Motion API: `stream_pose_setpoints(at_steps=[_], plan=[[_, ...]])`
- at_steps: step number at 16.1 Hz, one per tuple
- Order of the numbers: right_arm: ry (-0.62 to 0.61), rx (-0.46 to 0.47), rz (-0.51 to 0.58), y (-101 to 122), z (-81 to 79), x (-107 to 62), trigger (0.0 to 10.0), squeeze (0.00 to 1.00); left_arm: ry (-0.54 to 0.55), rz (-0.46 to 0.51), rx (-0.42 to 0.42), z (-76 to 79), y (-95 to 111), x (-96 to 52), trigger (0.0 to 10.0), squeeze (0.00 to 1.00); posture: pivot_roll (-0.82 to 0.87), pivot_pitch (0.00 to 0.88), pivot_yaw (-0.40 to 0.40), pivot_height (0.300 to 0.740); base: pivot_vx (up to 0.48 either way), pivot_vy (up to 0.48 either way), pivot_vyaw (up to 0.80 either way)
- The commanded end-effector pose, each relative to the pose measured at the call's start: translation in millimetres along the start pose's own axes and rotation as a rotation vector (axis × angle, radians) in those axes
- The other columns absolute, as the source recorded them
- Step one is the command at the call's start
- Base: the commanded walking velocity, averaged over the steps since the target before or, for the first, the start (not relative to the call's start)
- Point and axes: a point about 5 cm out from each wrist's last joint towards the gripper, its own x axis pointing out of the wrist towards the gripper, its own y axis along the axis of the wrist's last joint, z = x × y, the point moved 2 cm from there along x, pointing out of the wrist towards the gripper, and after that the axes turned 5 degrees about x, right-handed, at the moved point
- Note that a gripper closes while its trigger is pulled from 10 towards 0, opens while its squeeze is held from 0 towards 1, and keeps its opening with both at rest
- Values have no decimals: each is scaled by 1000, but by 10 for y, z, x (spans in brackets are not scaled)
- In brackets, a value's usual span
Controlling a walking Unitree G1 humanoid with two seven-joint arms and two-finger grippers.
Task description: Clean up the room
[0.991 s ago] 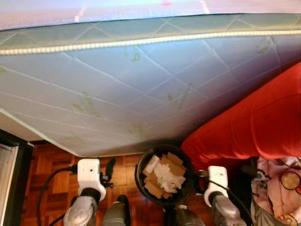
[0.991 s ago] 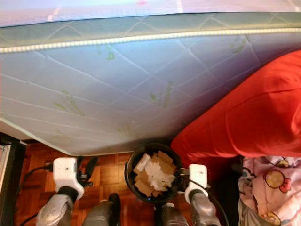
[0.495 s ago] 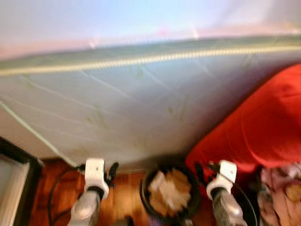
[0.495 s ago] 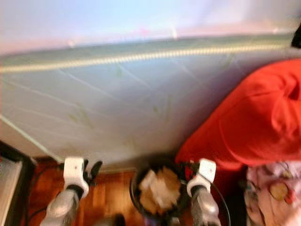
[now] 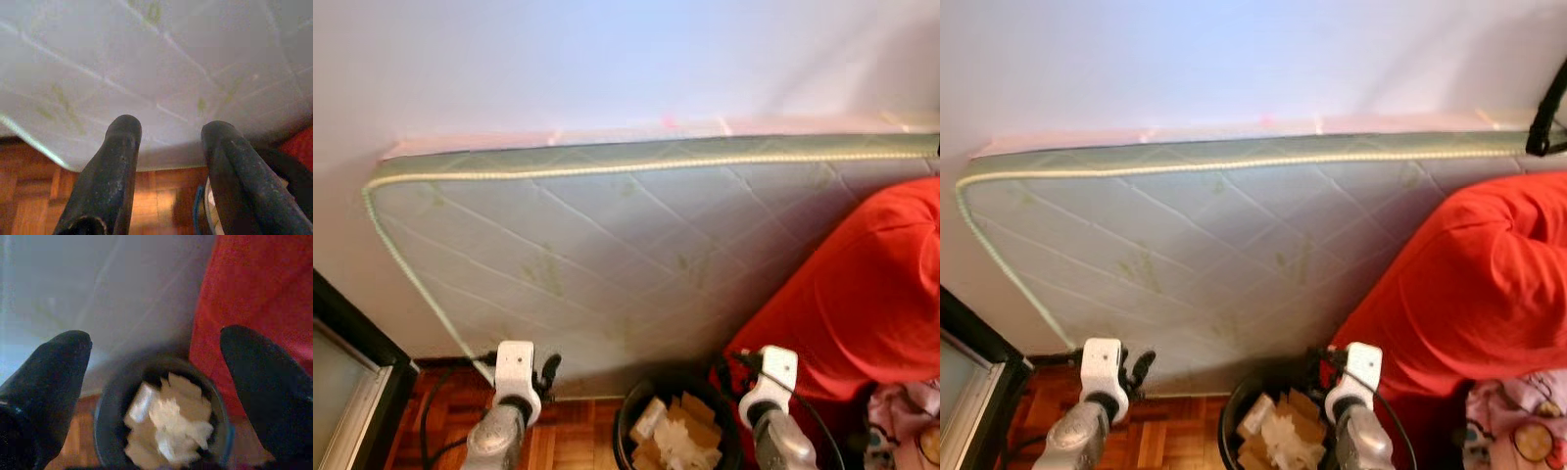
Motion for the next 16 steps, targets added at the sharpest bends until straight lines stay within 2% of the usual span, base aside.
stream_pose_setpoints(at_steps=[1, 2, 4, 6, 8, 9, 14, 16], plan=[[-28, -10, -62, -126, 81, -47, 10000, 0, 3, -45, 9, -18, -112, -19, 10000, 0, 83, 0, -7, 740, 0, 0, 0], [-33, -13, -78, -149, 99, -55, 10000, 0, 5, -60, 5, -9, -143, -17, 10000, 0, 90, 0, -17, 740, 0, 0, 0], [-74, -31, -148, -274, 168, -102, 10000, 0, 27, -159, -13, -24, -338, -63, 10000, 0, 97, 0, -29, 740, 0, 0, 0], [-109, -54, -237, -463, 238, -191, 10000, 0, 53, -279, -27, -58, -588, -172, 10000, 0, 100, 0, -35, 740, 0, 0, 0], [-124, -62, -282, -564, 280, -248, 10000, 0, 67, -328, -38, -72, -696, -237, 10000, 0, 96, 0, -35, 740, 0, 0, 0], [-132, -65, -314, -644, 306, -296, 10000, 0, 81, -371, -48, -76, -807, -315, 10000, 0, 89, 0, -32, 740, 0, 0, -775], [-138, -86, -369, -774, 364, -387, 10000, 0, 105, -432, -66, -125, -1011, -497, 10000, 0, 76, 0, -34, 740, 0, 0, -758], [-157, -63, -371, -772, 394, -394, 10000, 0, 113, -450, -72, -146, -1052, -536, 10000, 0, 79, 0, -36, 740, 0, 0, -756]])
